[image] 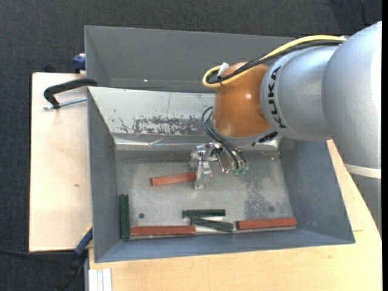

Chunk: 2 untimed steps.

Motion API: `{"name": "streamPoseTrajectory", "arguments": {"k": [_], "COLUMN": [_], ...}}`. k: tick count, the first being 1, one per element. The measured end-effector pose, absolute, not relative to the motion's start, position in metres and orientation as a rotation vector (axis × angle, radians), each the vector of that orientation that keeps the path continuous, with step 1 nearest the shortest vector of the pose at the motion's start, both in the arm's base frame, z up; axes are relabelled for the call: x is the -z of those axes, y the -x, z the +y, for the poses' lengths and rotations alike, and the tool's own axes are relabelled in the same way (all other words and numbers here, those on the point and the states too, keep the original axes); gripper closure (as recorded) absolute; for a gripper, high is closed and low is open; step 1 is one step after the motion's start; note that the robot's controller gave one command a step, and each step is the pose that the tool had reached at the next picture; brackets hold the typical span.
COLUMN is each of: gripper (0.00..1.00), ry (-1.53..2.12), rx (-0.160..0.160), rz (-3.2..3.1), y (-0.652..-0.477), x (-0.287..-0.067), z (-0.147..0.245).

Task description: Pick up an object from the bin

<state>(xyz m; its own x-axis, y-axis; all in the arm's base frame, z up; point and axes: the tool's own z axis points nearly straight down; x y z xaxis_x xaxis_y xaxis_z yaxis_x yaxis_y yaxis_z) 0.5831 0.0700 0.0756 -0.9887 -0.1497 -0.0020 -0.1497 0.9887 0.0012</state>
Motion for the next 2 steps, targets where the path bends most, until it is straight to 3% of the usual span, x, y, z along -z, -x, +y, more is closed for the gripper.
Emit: {"name": "streamPoseTrajectory", "arguments": {"k": [1, 2], "gripper": [1.00, 1.00], "ry": [0.236, 0.270], "rx": [-0.002, -0.002], "rz": [3.131, 3.127], "y": [-0.583, -0.597], "x": [-0.076, -0.127], "z": [0.070, 0.083]}}
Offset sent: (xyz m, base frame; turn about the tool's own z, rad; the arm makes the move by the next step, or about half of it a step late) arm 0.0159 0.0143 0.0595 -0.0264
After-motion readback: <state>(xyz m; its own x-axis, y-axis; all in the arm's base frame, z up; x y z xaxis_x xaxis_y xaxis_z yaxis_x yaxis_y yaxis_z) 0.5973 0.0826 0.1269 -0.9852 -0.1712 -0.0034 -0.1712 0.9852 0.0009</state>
